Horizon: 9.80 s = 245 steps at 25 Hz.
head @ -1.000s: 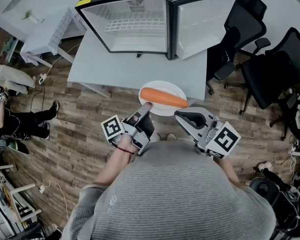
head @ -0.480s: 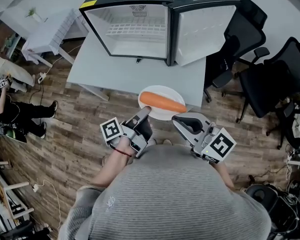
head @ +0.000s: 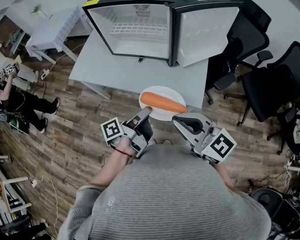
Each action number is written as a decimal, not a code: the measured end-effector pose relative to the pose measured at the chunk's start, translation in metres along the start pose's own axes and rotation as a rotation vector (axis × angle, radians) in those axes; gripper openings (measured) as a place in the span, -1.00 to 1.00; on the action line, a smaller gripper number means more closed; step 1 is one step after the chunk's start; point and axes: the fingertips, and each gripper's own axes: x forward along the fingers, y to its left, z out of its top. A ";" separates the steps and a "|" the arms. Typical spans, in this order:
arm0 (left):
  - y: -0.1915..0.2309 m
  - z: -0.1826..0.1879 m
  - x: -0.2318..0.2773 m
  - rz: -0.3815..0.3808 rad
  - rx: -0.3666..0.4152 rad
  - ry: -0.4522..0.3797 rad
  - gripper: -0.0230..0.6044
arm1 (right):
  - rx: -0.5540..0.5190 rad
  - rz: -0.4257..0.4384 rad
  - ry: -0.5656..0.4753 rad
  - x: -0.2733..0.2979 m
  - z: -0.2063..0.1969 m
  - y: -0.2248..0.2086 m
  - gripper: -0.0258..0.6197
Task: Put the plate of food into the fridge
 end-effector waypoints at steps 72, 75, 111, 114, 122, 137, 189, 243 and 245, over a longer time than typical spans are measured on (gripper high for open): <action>-0.016 0.221 0.105 -0.046 -0.061 -0.005 -0.76 | -0.022 -0.040 0.034 0.167 0.019 -0.169 -0.88; -0.018 0.219 0.111 -0.050 -0.065 -0.014 -0.76 | -0.027 -0.031 0.038 0.165 0.022 -0.174 -0.88; -0.007 0.292 0.173 0.008 -0.064 -0.116 -0.76 | 0.059 0.037 0.042 0.175 0.020 -0.232 -0.88; -0.003 0.298 0.177 0.018 -0.057 -0.115 -0.76 | 0.058 0.025 0.043 0.175 0.020 -0.238 -0.88; 0.005 0.316 0.190 0.036 -0.057 -0.113 -0.76 | 0.034 -0.019 0.042 0.179 0.021 -0.257 -0.88; 0.034 0.349 0.209 0.108 -0.038 -0.143 -0.76 | 0.059 -0.069 0.049 0.175 0.019 -0.266 -0.88; 0.018 0.350 0.220 0.132 0.316 -0.066 -0.40 | 0.079 -0.072 0.042 0.165 0.014 -0.267 -0.88; 0.024 0.314 0.267 0.814 2.662 0.664 -0.80 | 0.100 -0.137 0.016 0.143 0.007 -0.257 -0.88; 0.025 0.318 0.269 0.822 2.660 0.684 -0.81 | 0.101 -0.137 0.016 0.143 0.007 -0.258 -0.88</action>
